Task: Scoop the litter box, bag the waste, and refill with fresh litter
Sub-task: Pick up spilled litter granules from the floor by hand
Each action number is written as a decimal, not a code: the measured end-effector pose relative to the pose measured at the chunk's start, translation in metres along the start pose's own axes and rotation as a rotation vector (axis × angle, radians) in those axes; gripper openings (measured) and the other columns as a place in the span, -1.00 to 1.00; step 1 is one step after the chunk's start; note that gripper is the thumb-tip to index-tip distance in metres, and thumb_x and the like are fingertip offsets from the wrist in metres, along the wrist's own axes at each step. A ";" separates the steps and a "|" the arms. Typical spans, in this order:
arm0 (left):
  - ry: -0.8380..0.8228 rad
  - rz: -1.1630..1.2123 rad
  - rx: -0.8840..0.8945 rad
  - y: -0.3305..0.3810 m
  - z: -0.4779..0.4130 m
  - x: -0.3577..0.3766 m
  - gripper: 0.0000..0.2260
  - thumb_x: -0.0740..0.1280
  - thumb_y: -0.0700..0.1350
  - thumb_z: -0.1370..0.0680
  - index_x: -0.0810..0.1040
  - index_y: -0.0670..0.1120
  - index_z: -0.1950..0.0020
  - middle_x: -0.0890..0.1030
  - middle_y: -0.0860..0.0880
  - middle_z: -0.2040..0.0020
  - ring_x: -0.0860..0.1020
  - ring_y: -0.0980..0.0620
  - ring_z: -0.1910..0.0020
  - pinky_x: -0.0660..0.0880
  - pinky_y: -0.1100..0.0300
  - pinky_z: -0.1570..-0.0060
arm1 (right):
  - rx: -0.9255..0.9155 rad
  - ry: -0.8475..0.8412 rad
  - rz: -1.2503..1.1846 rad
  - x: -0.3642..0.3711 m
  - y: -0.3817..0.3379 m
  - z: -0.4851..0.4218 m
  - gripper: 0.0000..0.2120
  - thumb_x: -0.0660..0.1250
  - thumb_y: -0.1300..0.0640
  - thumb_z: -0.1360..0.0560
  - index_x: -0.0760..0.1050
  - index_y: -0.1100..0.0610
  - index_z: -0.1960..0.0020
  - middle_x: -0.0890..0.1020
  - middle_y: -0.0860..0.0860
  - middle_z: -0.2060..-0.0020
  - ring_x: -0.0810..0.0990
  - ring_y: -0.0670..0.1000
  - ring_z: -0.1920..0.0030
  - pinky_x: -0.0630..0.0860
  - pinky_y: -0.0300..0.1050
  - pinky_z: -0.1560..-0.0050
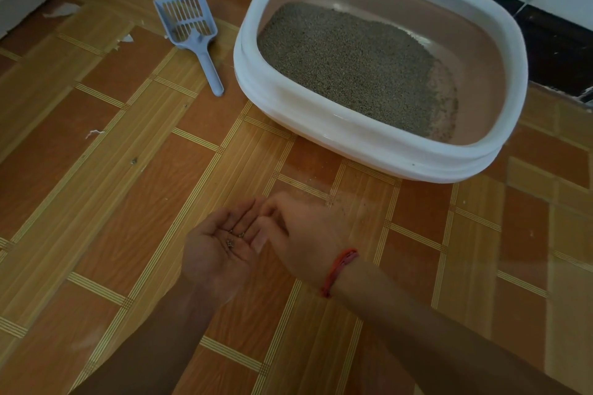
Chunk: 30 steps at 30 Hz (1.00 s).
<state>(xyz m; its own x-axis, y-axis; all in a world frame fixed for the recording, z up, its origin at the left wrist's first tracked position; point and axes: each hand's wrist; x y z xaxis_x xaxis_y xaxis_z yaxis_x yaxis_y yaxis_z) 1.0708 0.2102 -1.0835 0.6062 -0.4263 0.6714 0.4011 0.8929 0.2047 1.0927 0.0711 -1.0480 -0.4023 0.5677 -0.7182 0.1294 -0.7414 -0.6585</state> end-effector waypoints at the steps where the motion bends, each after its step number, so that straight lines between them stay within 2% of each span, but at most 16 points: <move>1: -0.003 -0.009 -0.012 0.000 0.000 -0.001 -0.56 0.08 -0.10 -0.66 0.68 -0.33 0.06 0.68 -0.24 0.00 0.70 -0.13 0.02 0.66 0.03 0.07 | -0.030 -0.013 -0.031 0.004 -0.009 0.000 -0.92 0.22 0.01 -0.57 0.47 -0.03 0.01 0.58 -0.14 0.19 0.55 -0.11 0.15 0.52 -0.11 0.12; 3: -0.039 -0.035 -0.059 0.002 0.001 -0.004 -0.55 0.05 -0.06 -0.66 0.65 -0.31 -0.06 0.67 -0.22 -0.07 0.68 -0.11 -0.07 0.62 0.03 -0.06 | -0.066 -0.040 -0.052 0.012 -0.020 0.001 -0.91 0.21 0.02 -0.58 0.47 -0.01 0.00 0.59 -0.11 0.13 0.56 -0.06 0.11 0.54 -0.01 0.08; 5: -0.054 -0.030 -0.082 0.003 0.003 -0.004 -0.53 0.05 -0.04 -0.66 0.67 -0.30 -0.04 0.67 -0.20 -0.10 0.66 -0.10 -0.12 0.58 0.01 -0.14 | -0.089 -0.072 -0.031 0.017 -0.024 0.001 -0.89 0.19 0.02 -0.59 0.47 -0.01 -0.02 0.59 -0.08 0.11 0.55 -0.04 0.08 0.54 0.04 0.06; 8: -0.032 -0.001 -0.062 0.004 0.003 -0.003 -0.53 0.07 -0.06 -0.66 0.70 -0.28 0.07 0.68 -0.19 -0.09 0.67 -0.10 -0.12 0.60 0.00 -0.10 | -0.141 -0.076 -0.008 0.019 -0.026 0.004 -0.87 0.18 0.03 -0.59 0.48 0.00 -0.05 0.61 -0.07 0.07 0.56 -0.04 0.05 0.54 0.04 0.03; 11: -0.030 0.011 -0.035 0.005 0.002 -0.003 -0.55 0.08 -0.07 -0.65 0.69 -0.29 0.06 0.69 -0.20 -0.03 0.69 -0.12 -0.05 0.64 0.00 0.02 | -0.147 0.001 -0.038 0.012 -0.019 0.002 -0.88 0.23 0.05 -0.57 0.53 -0.01 -0.03 0.60 -0.13 0.14 0.55 -0.10 0.10 0.53 -0.08 0.08; 14: 0.005 0.027 0.005 0.005 0.001 -0.003 -0.56 0.11 -0.11 -0.65 0.70 -0.33 0.10 0.68 -0.27 -0.07 0.67 -0.19 -0.08 0.62 -0.09 -0.04 | -0.044 0.135 -0.018 -0.001 0.009 -0.004 -0.91 0.27 0.06 -0.55 0.56 -0.04 0.03 0.46 -0.24 0.37 0.44 -0.22 0.29 0.43 -0.28 0.22; 19: 0.011 0.024 0.004 0.004 0.001 -0.001 -0.57 0.11 -0.12 -0.65 0.70 -0.35 0.08 0.66 -0.28 -0.13 0.65 -0.22 -0.12 0.58 -0.14 -0.09 | 0.237 0.142 0.080 -0.018 0.067 -0.010 -0.90 0.26 0.02 -0.58 0.55 -0.06 0.00 0.40 -0.17 0.47 0.40 -0.20 0.43 0.33 -0.29 0.34; 21: 0.017 0.016 0.010 0.003 0.001 0.000 -0.56 0.11 -0.12 -0.65 0.70 -0.34 0.09 0.66 -0.28 -0.13 0.65 -0.22 -0.12 0.57 -0.15 -0.10 | 0.266 0.134 0.126 -0.019 0.076 -0.011 -0.91 0.28 0.00 -0.57 0.55 -0.05 -0.01 0.42 -0.15 0.48 0.43 -0.17 0.45 0.37 -0.25 0.36; 25: 0.017 0.018 0.009 0.003 0.001 0.001 -0.57 0.11 -0.13 -0.65 0.70 -0.34 0.10 0.66 -0.28 -0.13 0.64 -0.22 -0.14 0.55 -0.16 -0.12 | 0.275 0.102 0.156 -0.018 0.079 -0.013 -0.92 0.29 -0.05 -0.56 0.53 -0.09 -0.01 0.49 -0.17 0.37 0.51 -0.15 0.33 0.51 -0.17 0.27; 28: 0.019 0.016 0.007 0.004 0.001 0.000 -0.57 0.11 -0.13 -0.65 0.70 -0.34 0.10 0.66 -0.28 -0.13 0.65 -0.22 -0.13 0.55 -0.16 -0.12 | 0.259 0.097 0.155 -0.016 0.080 -0.015 -0.93 0.30 -0.02 -0.56 0.54 -0.08 0.02 0.43 -0.22 0.37 0.43 -0.21 0.34 0.32 -0.32 0.36; 30: 0.023 0.024 0.006 0.005 0.001 -0.001 -0.56 0.11 -0.13 -0.65 0.70 -0.35 0.10 0.66 -0.28 -0.13 0.65 -0.22 -0.12 0.55 -0.16 -0.11 | 0.260 0.087 0.159 -0.015 0.081 -0.017 -0.93 0.29 0.00 -0.57 0.55 -0.07 0.03 0.43 -0.23 0.36 0.42 -0.22 0.33 0.28 -0.35 0.36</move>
<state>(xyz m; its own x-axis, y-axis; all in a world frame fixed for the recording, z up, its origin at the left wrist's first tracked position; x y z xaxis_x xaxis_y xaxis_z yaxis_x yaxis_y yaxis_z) 1.0713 0.2151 -1.0821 0.6315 -0.4078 0.6595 0.3820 0.9038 0.1931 1.1242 0.0090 -1.0943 -0.3156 0.4575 -0.8313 -0.0565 -0.8836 -0.4648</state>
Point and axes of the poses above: each hand's wrist, its own z-axis away from the middle knuckle, its own x-axis out of the palm, y = z × x
